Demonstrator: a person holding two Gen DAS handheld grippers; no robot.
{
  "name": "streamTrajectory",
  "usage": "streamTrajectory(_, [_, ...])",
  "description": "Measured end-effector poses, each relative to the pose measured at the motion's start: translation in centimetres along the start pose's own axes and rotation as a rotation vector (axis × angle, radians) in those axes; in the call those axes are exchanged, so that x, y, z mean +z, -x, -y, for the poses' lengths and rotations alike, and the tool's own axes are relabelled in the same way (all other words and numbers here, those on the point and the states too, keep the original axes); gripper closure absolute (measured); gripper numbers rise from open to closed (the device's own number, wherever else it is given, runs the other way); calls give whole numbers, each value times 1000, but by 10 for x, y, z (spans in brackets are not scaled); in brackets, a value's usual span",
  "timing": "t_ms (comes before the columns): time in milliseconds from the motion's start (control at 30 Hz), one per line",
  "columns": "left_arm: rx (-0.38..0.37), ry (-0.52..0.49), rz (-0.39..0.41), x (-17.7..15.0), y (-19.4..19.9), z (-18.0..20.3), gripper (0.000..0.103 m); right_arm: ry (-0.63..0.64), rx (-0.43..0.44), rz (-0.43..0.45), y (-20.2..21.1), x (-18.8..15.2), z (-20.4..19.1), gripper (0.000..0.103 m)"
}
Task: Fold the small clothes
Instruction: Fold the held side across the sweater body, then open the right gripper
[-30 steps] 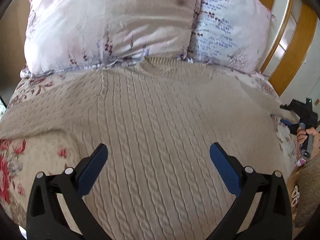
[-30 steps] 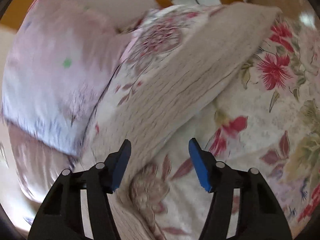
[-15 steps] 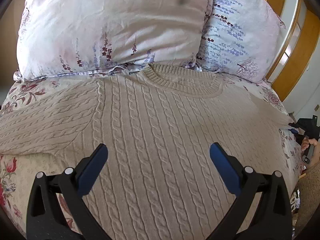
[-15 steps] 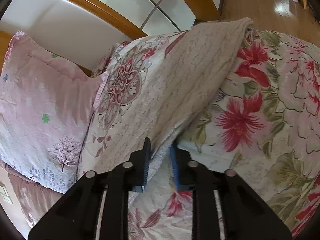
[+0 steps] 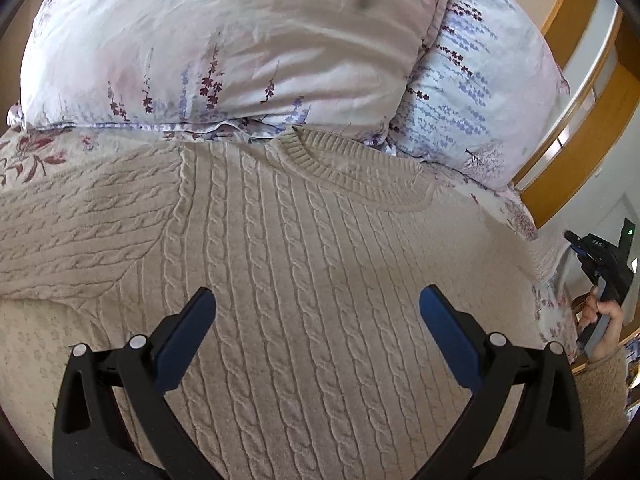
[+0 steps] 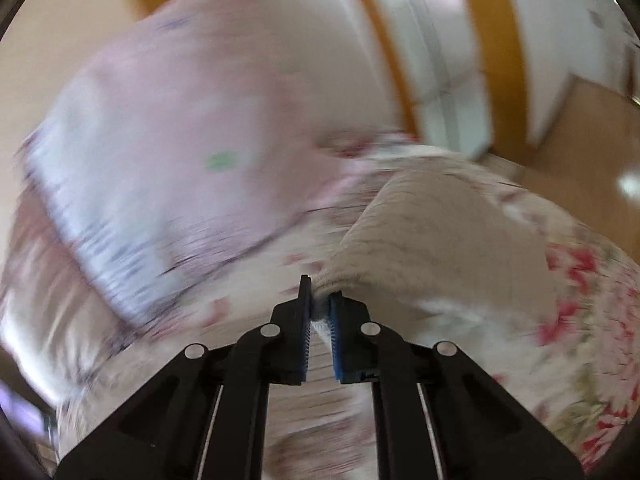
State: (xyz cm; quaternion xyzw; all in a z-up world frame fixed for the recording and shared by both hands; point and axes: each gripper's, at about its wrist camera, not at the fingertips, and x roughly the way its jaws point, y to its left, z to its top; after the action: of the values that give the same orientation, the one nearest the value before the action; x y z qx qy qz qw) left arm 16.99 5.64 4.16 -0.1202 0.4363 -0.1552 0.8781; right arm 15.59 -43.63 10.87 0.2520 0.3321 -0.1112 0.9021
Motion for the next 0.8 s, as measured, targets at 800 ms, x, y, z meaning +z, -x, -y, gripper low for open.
streamTrajectory(800, [-118,89,12,-9,7,-15,2,-156,25,-284,-59,-74,-52,68])
